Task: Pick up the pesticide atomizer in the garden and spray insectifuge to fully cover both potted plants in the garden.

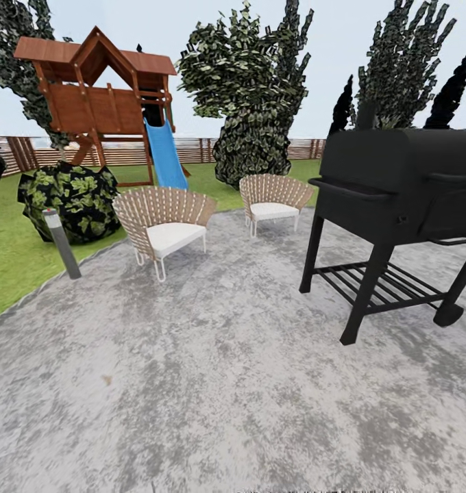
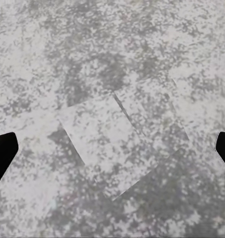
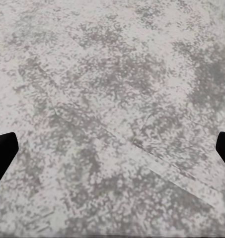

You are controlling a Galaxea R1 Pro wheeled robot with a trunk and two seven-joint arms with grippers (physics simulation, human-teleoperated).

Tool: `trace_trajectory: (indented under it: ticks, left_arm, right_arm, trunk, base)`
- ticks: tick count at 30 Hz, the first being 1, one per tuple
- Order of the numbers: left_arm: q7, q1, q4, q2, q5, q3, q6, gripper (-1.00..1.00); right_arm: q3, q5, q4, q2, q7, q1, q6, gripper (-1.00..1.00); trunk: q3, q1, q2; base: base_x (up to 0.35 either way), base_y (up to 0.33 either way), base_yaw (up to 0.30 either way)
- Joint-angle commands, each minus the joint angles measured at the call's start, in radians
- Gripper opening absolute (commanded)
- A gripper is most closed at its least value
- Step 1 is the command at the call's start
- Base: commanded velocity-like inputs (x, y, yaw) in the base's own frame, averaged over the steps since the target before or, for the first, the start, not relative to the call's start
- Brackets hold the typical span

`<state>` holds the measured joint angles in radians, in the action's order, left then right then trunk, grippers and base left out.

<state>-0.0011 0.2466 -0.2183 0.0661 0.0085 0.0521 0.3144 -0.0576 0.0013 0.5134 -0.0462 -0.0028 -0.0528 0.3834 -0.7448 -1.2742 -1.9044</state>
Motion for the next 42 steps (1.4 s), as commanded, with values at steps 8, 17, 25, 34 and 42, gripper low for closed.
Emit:
trace_trajectory:
  ticks: [8,17,25,34,42]
  left_arm:
    - [0.000,0.000,0.000,0.000,0.001,0.003,0.003,1.00]
    - [0.001,0.000,0.000,0.000,0.001,0.003,0.003,1.00]
    - [0.002,0.000,-0.001,0.000,0.001,0.003,0.003,1.00]
    - [0.002,0.000,-0.001,0.000,0.001,0.004,0.003,1.00]
    - [0.002,0.000,-0.001,0.000,0.001,0.003,0.003,1.00]
  right_arm:
    - [-0.001,0.000,-0.001,0.000,0.000,-0.001,0.003,1.00]
    - [-0.001,0.000,-0.002,0.000,0.000,-0.001,0.003,1.00]
    - [-0.001,0.000,-0.003,0.000,-0.002,-0.001,0.003,1.00]
    - [-0.001,0.000,-0.003,0.000,-0.002,-0.001,0.003,1.00]
    - [-0.001,0.000,-0.003,0.000,-0.002,-0.001,0.003,1.00]
  trunk:
    - [-0.026,-0.031,-0.057]
    - [-0.054,-0.065,-0.120]
    - [-0.073,-0.088,-0.162]
    - [-0.073,-0.088,-0.162]
    - [-0.073,-0.088,-0.162]
  base:
    - [0.000,0.000,-0.294]
    - [0.000,0.000,-0.294]
    - [0.000,0.000,-0.294]
    - [0.000,0.000,-0.294]
    - [0.000,0.000,-0.295]
